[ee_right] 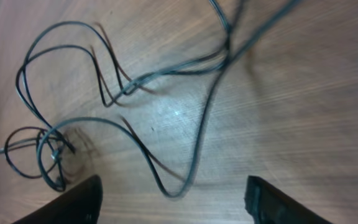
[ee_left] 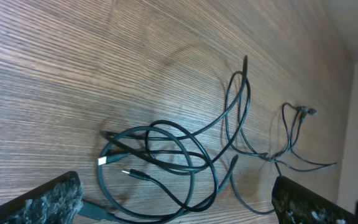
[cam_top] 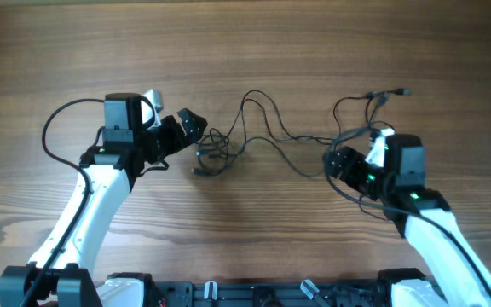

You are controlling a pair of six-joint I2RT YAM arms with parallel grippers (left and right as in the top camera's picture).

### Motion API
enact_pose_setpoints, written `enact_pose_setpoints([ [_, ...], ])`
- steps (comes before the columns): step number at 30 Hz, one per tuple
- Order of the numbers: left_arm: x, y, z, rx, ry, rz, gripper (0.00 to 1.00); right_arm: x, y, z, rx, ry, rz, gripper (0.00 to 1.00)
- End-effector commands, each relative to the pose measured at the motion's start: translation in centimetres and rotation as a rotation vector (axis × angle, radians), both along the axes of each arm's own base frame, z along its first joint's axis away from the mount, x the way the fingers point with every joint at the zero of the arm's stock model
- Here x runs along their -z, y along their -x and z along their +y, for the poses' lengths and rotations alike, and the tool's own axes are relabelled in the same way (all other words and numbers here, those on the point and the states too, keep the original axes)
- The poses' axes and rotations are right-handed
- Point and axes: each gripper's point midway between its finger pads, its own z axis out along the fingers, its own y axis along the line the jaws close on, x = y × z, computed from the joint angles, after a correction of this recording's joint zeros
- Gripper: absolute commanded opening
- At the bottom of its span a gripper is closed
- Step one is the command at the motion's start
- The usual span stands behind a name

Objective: Untangle cables

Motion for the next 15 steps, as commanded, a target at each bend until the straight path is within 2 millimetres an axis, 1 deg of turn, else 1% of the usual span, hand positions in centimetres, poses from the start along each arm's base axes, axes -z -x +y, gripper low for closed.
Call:
enact_pose_setpoints([
  [1,-0.2,0.2,-1.5,0.043,-0.002,-0.006,1.00,3.1,-0.3,1.3,-0.007,-0.027,0.086,0.59],
  [3,-0.3,0.4,-2.4,0.067,-0.002,-0.012,1.00,4.4,-0.5,2.1,-0.003,-0.052,0.122,0.55],
  [4,-0.4,0.4,-2.8,0.081,-0.001,-0.018,1.00,4.7,-0.7,3.0,-0.034,-0.077,0.115,0.50],
  [5,-0.5,0.4,-3.2,0.093,-0.002,-0.026,1.00,4.5,-1.0,3.9,-0.069,-0.109,0.097,0.45],
  [6,-0.8,0.4,-3.9,0.120,0.011,-0.045,1.00,3.8,-1.4,5.3,-0.121,-0.155,0.060,0.33],
  [7,-1.7,0.6,-5.3,0.209,0.043,-0.099,1.00,2.9,-1.6,6.2,-0.160,-0.192,0.023,0.20],
  [9,-3.3,0.8,-7.4,0.322,0.101,-0.180,1.00,0.7,-1.6,8.0,-0.249,-0.285,-0.031,0.10],
  [10,-3.8,0.8,-8.2,0.345,0.110,-0.209,1.00,-0.6,-1.2,8.8,-0.301,-0.333,-0.049,0.06],
  [11,-4.0,0.7,-8.7,0.356,0.106,-0.225,1.00,-1.5,-0.7,9.3,-0.341,-0.364,-0.065,0.05],
  [12,-4.1,0.8,-9.1,0.364,0.101,-0.231,1.00,-2.3,-0.4,9.6,-0.371,-0.384,-0.081,0.05],
  [15,-3.8,1.4,-10.4,0.392,0.076,-0.234,1.00,-6.3,0.8,10.8,-0.515,-0.454,-0.208,0.05],
])
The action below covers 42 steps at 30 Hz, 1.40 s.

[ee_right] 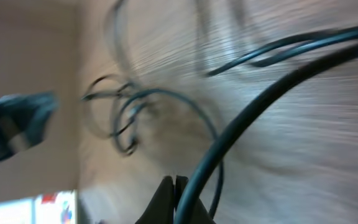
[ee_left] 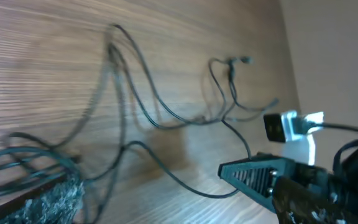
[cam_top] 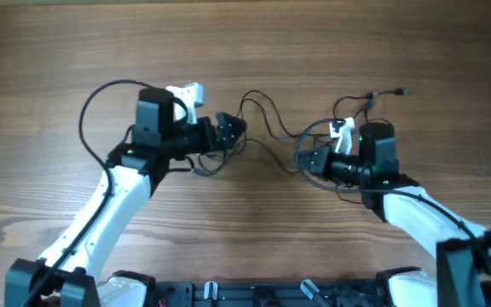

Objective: Untangle cables

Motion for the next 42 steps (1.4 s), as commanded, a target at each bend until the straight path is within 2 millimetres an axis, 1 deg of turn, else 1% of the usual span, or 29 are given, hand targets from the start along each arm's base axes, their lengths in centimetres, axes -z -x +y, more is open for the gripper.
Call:
enact_pose_setpoints([
  [1,-0.1,0.8,-2.1,0.069,-0.028,-0.037,1.00,-7.0,2.2,2.7,-0.234,-0.179,-0.205,0.05],
  [2,0.1,0.8,-2.3,0.063,-0.051,-0.044,1.00,-9.3,2.8,3.0,-0.282,-0.217,-0.288,0.05],
  [4,0.4,0.7,-2.7,0.046,-0.098,-0.063,1.00,-13.3,3.7,3.3,-0.330,-0.271,-0.414,0.05],
  [6,0.5,0.7,-3.3,0.049,-0.117,-0.084,1.00,-16.8,5.1,3.5,-0.384,-0.329,-0.515,0.04],
  [8,0.7,0.6,-4.1,0.057,-0.127,-0.105,1.00,-19.9,6.7,3.5,-0.441,-0.372,-0.613,0.04],
  [9,1.0,0.5,-4.5,0.063,-0.130,-0.108,1.00,-20.7,7.2,3.5,-0.456,-0.383,-0.638,0.05],
  [11,1.6,0.5,-5.1,0.077,-0.131,-0.104,1.00,-21.4,7.5,3.4,-0.460,-0.394,-0.647,0.05],
  [16,5.9,1.2,-6.1,0.116,-0.175,-0.007,1.00,-22.6,7.6,3.3,-0.458,-0.401,-0.710,0.05],
  [17,6.7,1.4,-6.2,0.122,-0.184,0.012,0.96,-23.0,7.5,3.3,-0.446,-0.406,-0.722,0.05],
  [19,8.1,1.7,-6.1,0.127,-0.202,0.050,0.81,-23.6,7.4,3.1,-0.435,-0.412,-0.749,0.05],
  [20,8.8,1.8,-6.0,0.128,-0.212,0.070,0.64,-24.0,7.3,2.9,-0.427,-0.415,-0.763,0.05],
  [21,9.5,1.9,-5.8,0.123,-0.225,0.085,0.55,-24.2,7.2,2.7,-0.418,-0.413,-0.774,0.05],
  [22,10.0,1.9,-5.5,0.115,-0.242,0.096,0.51,-24.2,7.0,2.5,-0.407,-0.409,-0.780,0.05],
  [23,10.9,1.8,-4.8,0.092,-0.283,0.113,0.36,-24.3,6.5,2.0,-0.382,-0.399,-0.789,0.05],
  [25,12.0,1.9,-3.4,0.049,-0.360,0.137,0.23,-24.4,5.1,0.6,-0.305,-0.374,-0.806,0.05],
  [26,12.4,2.0,-2.9,0.036,-0.387,0.146,0.20,-24.5,4.3,-0.2,-0.258,-0.362,-0.815,0.05],
  [27,12.8,2.2,-2.1,0.019,-0.422,0.160,0.13,-24.7,2.7,-2.0,-0.164,-0.326,-0.846,0.05],
  [28,13.0,2.3,-1.8,0.012,-0.439,0.166,0.08,-24.7,1.7,-3.3,-0.107,-0.294,-0.872,0.05],
  [29,13.2,2.5,-1.5,0.007,-0.455,0.177,0.04,-24.4,0.2,-5.0,-0.024,-0.250,-0.887,0.05],
  [31,13.3,2.7,-1.3,0.009,-0.461,0.189,0.04,-23.0,-2.3,-7.9,0.130,-0.186,-0.848,0.05],
  [32,13.4,2.9,-1.2,0.011,-0.466,0.198,0.04,-21.9,-3.6,-9.7,0.217,-0.144,-0.820,0.05],
  [33,13.5,3.0,-1.2,0.011,-0.469,0.202,0.04,-21.1,-4.5,-11.2,0.277,-0.105,-0.808,0.05],
  [35,13.6,3.0,-1.0,0.006,-0.478,0.201,0.04,-20.5,-5.5,-13.0,0.336,-0.060,-0.806,0.05],
  [37,13.8,2.9,-0.8,0.001,-0.488,0.203,0.04,-21.0,-6.5,-14.7,0.373,-0.023,-0.811,0.05],
  [38,13.9,3.0,-0.7,-0.004,-0.494,0.207,0.04,-21.7,-7.0,-15.5,0.388,-0.008,-0.813,0.05],
  [40,14.3,3.0,-0.4,-0.011,-0.509,0.212,0.04,-23.9,-7.8,-17.0,0.409,0.033,-0.829,0.05],
  [42,14.7,3.1,-0.4,-0.009,-0.515,0.223,0.04,-26.0,-8.3,-18.0,0.411,0.089,-0.855,0.05],
])
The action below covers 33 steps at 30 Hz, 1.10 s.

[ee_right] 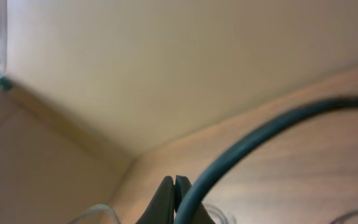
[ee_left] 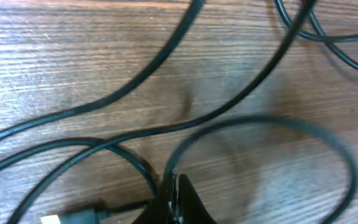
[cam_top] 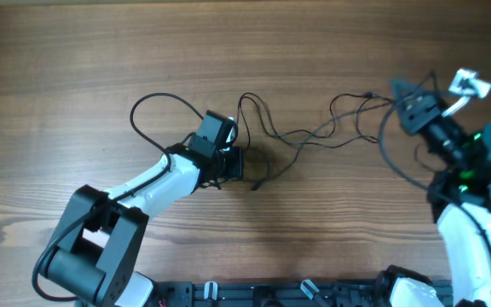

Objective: Untangle cables

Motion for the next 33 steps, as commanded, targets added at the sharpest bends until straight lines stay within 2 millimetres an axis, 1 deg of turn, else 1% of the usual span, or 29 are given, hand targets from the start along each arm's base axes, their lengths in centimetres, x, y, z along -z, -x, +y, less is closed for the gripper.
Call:
enact_pose_setpoints([
  [1,1.5,0.1,0.6,-0.010,-0.044,0.024,0.04,-6.6,-1.3,-2.6,0.082,0.166,-0.137,0.05],
  [4,2.5,0.5,0.8,-0.010,-0.060,0.055,0.04,-10.6,-1.7,-5.1,0.186,0.276,-0.128,0.05],
  [5,2.8,0.7,0.9,-0.010,-0.066,0.066,0.04,-12.5,-1.7,-6.6,0.261,0.335,-0.126,0.05],
  [7,3.0,0.9,1.0,-0.010,-0.071,0.074,0.04,-15.0,-1.3,-8.8,0.377,0.410,-0.122,0.04],
  [10,3.0,0.9,1.0,-0.009,-0.073,0.077,0.04,-18.4,-0.3,-11.3,0.523,0.487,-0.133,0.05],
  [11,3.1,1.0,1.0,-0.009,-0.074,0.078,0.04,-19.6,0.1,-11.8,0.553,0.493,-0.147,0.04],
  [14,3.1,1.0,1.1,-0.009,-0.074,0.079,0.04,-21.9,0.8,-12.4,0.596,0.507,-0.190,0.05],
  [17,3.1,1.1,1.1,-0.009,-0.076,0.082,0.04,-23.3,1.6,-14.5,0.724,0.537,-0.199,0.05],
  [19,3.2,1.4,1.3,-0.009,-0.086,0.098,0.04,-24.1,2.2,-16.7,0.846,0.583,-0.198,0.05],
  [22,3.5,1.5,2.2,-0.025,-0.134,0.099,0.04,-24.5,2.8,-18.8,0.933,0.629,-0.185,0.05],
  [25,3.6,1.3,3.3,-0.056,-0.187,0.089,0.04,-24.7,2.7,-20.6,0.969,0.651,-0.169,0.04],
  [27,3.8,1.2,5.1,-0.181,-0.255,0.091,0.04,-25.2,2.7,-21.6,0.991,0.658,-0.167,0.05],
  [29,3.8,1.4,7.5,-0.342,-0.343,0.091,0.04,-26.1,2.9,-22.5,1.021,0.662,-0.175,0.05],
  [32,3.7,2.1,9.7,-0.478,-0.417,0.097,0.04,-27.6,2.8,-23.2,1.052,0.711,-0.194,0.05],
  [33,3.6,2.3,10.1,-0.501,-0.431,0.100,0.04,-27.9,2.9,-23.7,1.078,0.719,-0.193,0.05],
])
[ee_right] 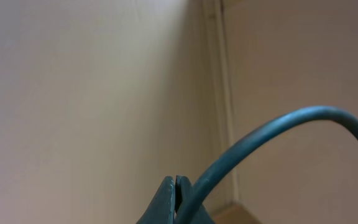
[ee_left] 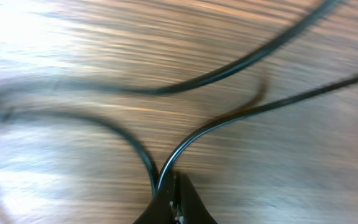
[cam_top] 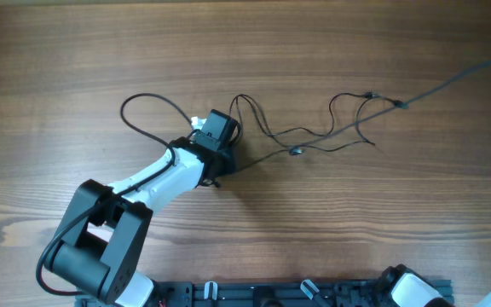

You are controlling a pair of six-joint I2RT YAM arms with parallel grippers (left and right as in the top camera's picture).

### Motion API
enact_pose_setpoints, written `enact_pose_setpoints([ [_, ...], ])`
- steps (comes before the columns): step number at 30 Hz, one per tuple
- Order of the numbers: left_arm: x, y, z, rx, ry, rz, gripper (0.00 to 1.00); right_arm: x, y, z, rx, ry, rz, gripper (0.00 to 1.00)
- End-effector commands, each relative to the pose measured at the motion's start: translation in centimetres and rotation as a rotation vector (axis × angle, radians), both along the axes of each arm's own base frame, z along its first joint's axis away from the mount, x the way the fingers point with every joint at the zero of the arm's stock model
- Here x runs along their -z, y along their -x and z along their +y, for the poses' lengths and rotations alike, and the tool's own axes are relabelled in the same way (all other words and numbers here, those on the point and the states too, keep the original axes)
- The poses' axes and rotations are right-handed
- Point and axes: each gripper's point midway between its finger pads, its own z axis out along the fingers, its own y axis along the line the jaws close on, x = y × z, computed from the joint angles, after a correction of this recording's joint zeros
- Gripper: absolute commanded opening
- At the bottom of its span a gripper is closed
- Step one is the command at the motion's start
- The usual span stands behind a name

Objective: Untangle cables

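Observation:
Thin black cables (cam_top: pixel 314 132) lie stretched across the middle of the table, with a small loop (cam_top: pixel 244 107) at their left end. One grey cable (cam_top: pixel 459 81) runs taut from a junction up and off the right edge. My left gripper (cam_top: pixel 222 162) is low on the table at the left end; in the left wrist view it (ee_left: pixel 176 190) is shut on a black cable (ee_left: pixel 191 140). My right gripper (ee_right: pixel 176 186) is shut on a dark teal cable (ee_right: pixel 272 134), facing a wall. It does not show in the overhead view.
The wooden table (cam_top: pixel 75 51) carries nothing besides the cables. The left arm's own lead (cam_top: pixel 147 111) loops beside its wrist. A bit of the right arm shows at the lower right corner. The robot's base rail (cam_top: pixel 262 294) runs along the front edge.
My right gripper has left the overhead view past the right edge, still shut on its cable, which now runs taut. The bundle by the left gripper has drawn out thinner. The left gripper shifted slightly left.
Both grippers stood open on either side of a tangled bundle. Then they were closer in, the right one shut on a cable. Later the left was shut at the coil and the right high at the far right. Now the cables lie spread out.

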Motion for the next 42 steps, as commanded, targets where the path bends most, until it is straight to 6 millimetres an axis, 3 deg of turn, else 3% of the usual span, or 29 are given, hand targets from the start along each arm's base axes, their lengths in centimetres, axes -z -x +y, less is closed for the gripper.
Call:
enact_pose_setpoints([
  [1,2.4,2.8,6.3,-0.270,-0.248,0.052,0.04,-3.0,0.8,-1.8,0.117,0.079,-0.032,0.05],
  [5,2.3,3.9,8.5,-0.406,-0.299,0.079,0.04,-1.8,0.9,-5.1,0.281,0.117,0.030,0.05],
  [9,2.4,3.3,8.2,-0.420,-0.264,0.067,0.18,2.3,-0.8,-8.4,0.377,0.122,0.169,0.05],
  [13,2.8,3.5,7.0,-0.411,-0.197,0.100,0.19,6.0,-3.1,-10.4,0.383,0.147,0.287,0.05],
  [16,2.8,3.5,6.5,-0.409,-0.173,0.105,0.19,10.2,-4.6,-11.6,0.369,0.158,0.433,0.05],
  [20,2.9,3.5,6.4,-0.407,-0.167,0.109,0.20,20.5,-3.7,-15.8,0.435,0.024,0.720,0.05],
  [23,2.9,3.5,6.4,-0.408,-0.167,0.109,0.21,28.9,-1.1,-18.3,0.485,-0.169,0.900,0.05],
  [26,2.9,3.5,6.4,-0.407,-0.166,0.110,0.21,34.9,2.2,-20.1,0.565,-0.385,0.961,0.04],
  [28,2.9,3.6,6.1,-0.405,-0.149,0.120,0.21,37.5,3.9,-20.8,0.602,-0.480,0.988,0.09],
  [30,3.0,3.4,5.6,-0.402,-0.122,0.120,0.21,39.4,5.1,-21.1,0.606,-0.543,1.009,0.29],
  [31,3.0,3.3,5.3,-0.401,-0.107,0.120,0.21,39.8,5.6,-21.3,0.627,-0.573,0.997,0.55],
  [33,3.1,3.2,4.8,-0.396,-0.080,0.127,0.23,39.7,6.1,-21.7,0.649,-0.596,0.970,0.98],
  [36,3.1,3.2,4.6,-0.394,-0.070,0.130,0.26,39.6,5.4,-21.4,0.609,-0.615,0.943,1.00],
  [40,3.1,3.3,4.6,-0.394,-0.070,0.132,0.49,39.3,2.3,-19.0,0.442,-0.703,0.856,1.00],
  [42,3.1,3.3,4.4,-0.392,-0.060,0.138,0.54,39.4,0.6,-17.2,0.366,-0.773,0.817,1.00],
])
